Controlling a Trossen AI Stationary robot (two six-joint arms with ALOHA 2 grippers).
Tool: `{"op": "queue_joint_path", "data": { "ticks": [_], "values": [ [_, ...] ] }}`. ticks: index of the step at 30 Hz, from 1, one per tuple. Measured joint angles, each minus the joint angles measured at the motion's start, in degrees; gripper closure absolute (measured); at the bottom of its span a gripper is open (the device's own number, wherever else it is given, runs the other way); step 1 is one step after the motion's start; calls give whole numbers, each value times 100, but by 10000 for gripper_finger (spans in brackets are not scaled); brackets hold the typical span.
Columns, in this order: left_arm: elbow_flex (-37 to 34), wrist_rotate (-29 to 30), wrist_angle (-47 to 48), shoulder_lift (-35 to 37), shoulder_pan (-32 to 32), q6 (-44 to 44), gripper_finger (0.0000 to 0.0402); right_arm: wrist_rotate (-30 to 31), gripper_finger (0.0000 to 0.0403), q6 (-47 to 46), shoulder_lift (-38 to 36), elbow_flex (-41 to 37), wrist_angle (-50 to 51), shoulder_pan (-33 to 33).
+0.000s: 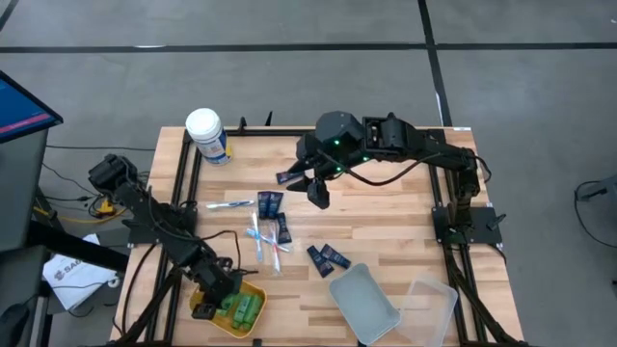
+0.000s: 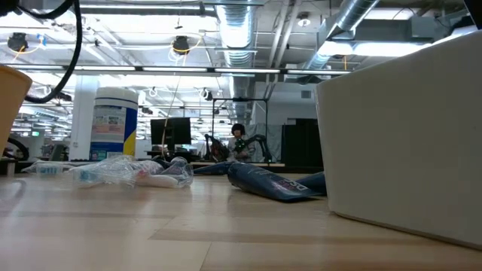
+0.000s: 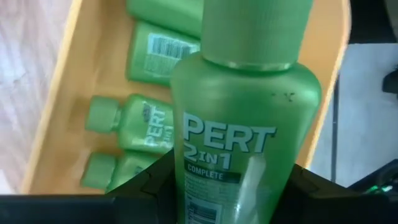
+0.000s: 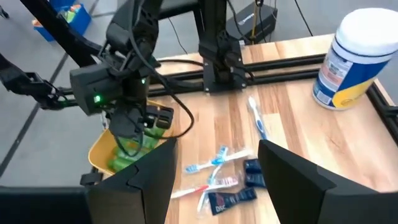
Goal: Pick & Place Travel size toiletries
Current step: Put the green shampoo into the yellow bin, then put the blue shave cream into the transparent bin
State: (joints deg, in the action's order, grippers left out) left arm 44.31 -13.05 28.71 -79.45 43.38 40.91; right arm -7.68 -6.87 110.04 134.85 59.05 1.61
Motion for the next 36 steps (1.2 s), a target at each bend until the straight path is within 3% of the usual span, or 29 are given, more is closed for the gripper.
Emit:
{"op": "queue_joint_path", "data": {
  "ticks": [11,18,22,29,36],
  "values": [
    [0,-160,-64,-23,0,-34,196,0,187,287,0,0,449,225],
    [0,-518,-55,162,-157,539,154,9,187,208,-151,-2,817,232],
    [-2,-546,-56,623,-328,643,149,129,187,-34,-483,8,1296,227],
    [-2,-363,112,1861,-667,844,165,1417,187,-786,-741,9,2459,22],
    [-2,796,183,3279,-1070,755,188,2020,187,-1598,-737,-539,3009,-534]
  ]
}}
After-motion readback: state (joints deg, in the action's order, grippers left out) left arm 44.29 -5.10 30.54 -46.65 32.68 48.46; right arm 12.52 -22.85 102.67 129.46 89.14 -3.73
